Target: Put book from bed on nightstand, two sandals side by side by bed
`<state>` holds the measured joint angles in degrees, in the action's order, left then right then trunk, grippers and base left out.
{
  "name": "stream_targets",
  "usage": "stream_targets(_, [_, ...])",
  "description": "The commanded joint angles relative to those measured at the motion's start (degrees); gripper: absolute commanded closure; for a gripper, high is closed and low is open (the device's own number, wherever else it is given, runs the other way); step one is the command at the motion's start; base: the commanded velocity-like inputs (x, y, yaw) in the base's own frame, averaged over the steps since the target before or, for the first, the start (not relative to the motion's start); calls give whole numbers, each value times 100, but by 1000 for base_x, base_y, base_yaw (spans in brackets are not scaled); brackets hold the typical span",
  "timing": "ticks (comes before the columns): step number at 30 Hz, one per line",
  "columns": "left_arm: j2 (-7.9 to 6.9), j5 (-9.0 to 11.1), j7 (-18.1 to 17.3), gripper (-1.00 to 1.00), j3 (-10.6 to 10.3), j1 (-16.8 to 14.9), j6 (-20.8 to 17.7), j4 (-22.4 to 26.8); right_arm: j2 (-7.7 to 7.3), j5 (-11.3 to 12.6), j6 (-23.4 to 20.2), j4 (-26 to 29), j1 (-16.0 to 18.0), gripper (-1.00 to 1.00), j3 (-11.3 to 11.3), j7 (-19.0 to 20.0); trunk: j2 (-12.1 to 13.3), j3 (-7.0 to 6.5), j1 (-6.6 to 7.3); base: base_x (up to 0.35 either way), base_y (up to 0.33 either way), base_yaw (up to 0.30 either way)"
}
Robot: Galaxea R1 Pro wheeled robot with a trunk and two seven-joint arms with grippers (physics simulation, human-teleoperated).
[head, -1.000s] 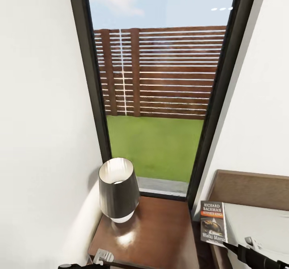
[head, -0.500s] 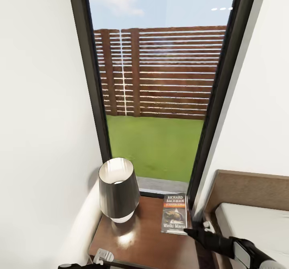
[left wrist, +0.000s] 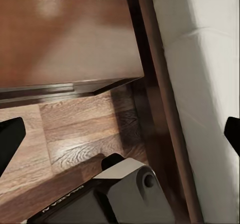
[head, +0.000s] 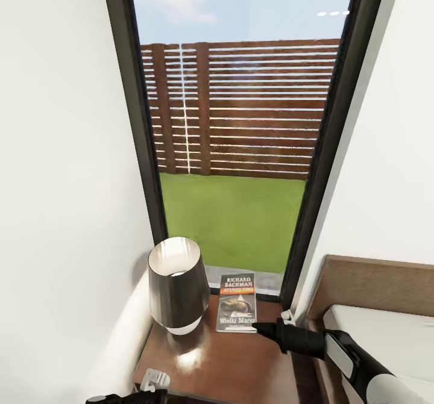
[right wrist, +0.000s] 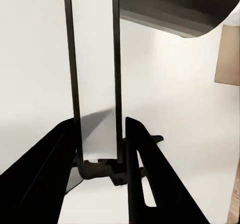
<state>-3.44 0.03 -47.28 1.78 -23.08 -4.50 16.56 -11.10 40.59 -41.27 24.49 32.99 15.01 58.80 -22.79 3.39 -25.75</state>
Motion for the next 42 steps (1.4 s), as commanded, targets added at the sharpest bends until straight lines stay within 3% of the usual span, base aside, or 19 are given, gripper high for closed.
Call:
stream_targets(1, [-2, 126, -27, -100, 17, -3, -39, 6, -6, 47, -48, 5, 6, 100, 21, 10, -13, 13, -4, 0, 0, 0])
stream_targets(3, [-11, 299, -27, -100, 16, -3, -31, 6, -9, 65, -78, 9, 6, 100, 9, 20, -13, 13, -4, 0, 0, 0])
stream_targets(6, [-12, 394, -23, -100, 11, -3, -26, 6, -7, 75, -91, 5, 6, 100, 4, 25, -13, 13, -4, 0, 0, 0])
stream_targets(14, [-8, 433, -17, -100, 7, -3, -25, 4, -14, 72, -86, -5, 6, 100, -31, -3, -13, 13, -4, 0, 0, 0])
stream_targets(22, [-8, 430, -63, -100, 7, -3, -33, 7, -8, 72, -83, -6, 6, 100, -50, -13, -334, 157, -179, 0, 0, 0])
stream_targets(24, [-6, 427, -346, -100, -2, -3, -40, 11, -7, 72, -83, -6, 6, 100, -51, -16, -414, 193, -223, 0, 0, 0])
stream_targets(26, [-3, 411, -1000, -100, -6, -3, -58, 25, -6, 72, -83, -6, 6, 100, -51, -17, -454, 211, -245, 0, 0, 0])
stream_targets(28, [-20, 415, -1431, -100, 8, -3, -78, 39, -6, 72, -83, -6, 6, 100, -51, -17, -454, 211, -245, 0, 0, 0])
stream_targets(32, [-43, 432, -1829, -100, 21, -39, -134, 185, -6, 72, -83, -12, 6, 100, -51, -17, -454, 211, -245, 0, 0, 0])
stream_targets(34, [-48, 435, -1966, -100, 23, -59, -419, 467, -6, 72, -80, -14, 6, 100, -51, -17, -454, 211, -245, 0, 0, 0])
stream_targets(36, [-51, 436, -2160, -100, 28, -72, -1067, 1133, -7, 72, -80, -14, 6, 100, -51, -17, -454, 211, -245, 0, 0, 0])
stream_targets(37, [-51, 436, -2202, -100, 29, -72, -1199, 1296, -7, 72, -80, -14, 6, 100, -51, -17, -454, 211, -245, 0, 0, 0])
stream_targets(38, [-51, 432, -2355, -100, 31, -75, -1580, 1813, -6, 72, -79, -15, 6, 100, -51, -17, -454, 211, -245, 0, 0, 0])
stream_targets(42, [-48, 427, -2540, -100, 34, -79, -2093, 2475, -8, 72, -81, -15, 4, 100, -51, -17, -454, 211, -245, 0, 0, 0])
